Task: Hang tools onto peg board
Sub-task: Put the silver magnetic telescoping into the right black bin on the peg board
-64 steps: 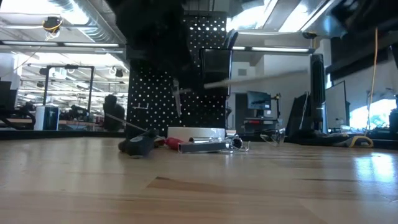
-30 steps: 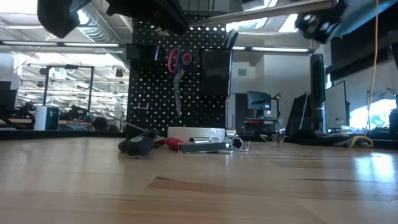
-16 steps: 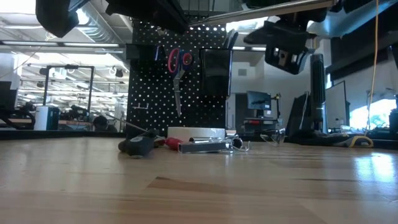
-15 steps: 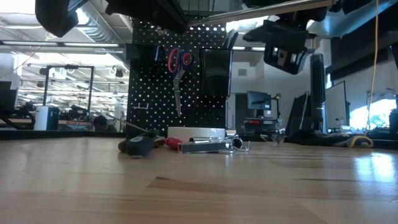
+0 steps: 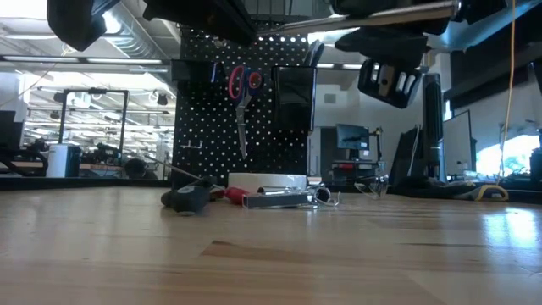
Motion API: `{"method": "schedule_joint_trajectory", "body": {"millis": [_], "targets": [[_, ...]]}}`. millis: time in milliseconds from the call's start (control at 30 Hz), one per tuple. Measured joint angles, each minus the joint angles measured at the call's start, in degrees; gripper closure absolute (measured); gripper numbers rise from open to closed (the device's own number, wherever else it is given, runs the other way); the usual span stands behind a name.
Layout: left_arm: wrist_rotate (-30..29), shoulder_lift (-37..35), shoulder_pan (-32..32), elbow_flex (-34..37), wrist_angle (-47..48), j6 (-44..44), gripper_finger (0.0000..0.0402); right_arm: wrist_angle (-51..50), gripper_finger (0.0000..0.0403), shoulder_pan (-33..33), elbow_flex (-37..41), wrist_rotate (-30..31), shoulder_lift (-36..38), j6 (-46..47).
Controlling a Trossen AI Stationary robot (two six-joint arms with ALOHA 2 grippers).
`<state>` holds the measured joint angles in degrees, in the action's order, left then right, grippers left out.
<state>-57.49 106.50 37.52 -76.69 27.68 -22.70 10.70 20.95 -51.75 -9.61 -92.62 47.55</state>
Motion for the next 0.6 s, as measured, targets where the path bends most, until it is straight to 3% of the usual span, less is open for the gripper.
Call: {"method": "schedule_joint_trajectory", "body": {"millis": [167, 400, 600], "targets": [[-0.04, 0.00, 0.02, 0.00, -0.02, 0.09, 0.0391, -0.91, 0.0377, 0.00, 0.15, 1.42, -0.02, 0.11], [-1.08, 0.02, -0.07, -0.04, -1.06, 0.20, 0.0359, -0.37, 0.0373, 0.00, 0.09, 1.62, 0.02, -0.07], [-9.41, 0.02, 1.04, -0.04, -0.92, 0.17, 0.0317, -0.67, 0.0376, 0.00, -0.04, 1.92, 0.22, -0.24]]}}
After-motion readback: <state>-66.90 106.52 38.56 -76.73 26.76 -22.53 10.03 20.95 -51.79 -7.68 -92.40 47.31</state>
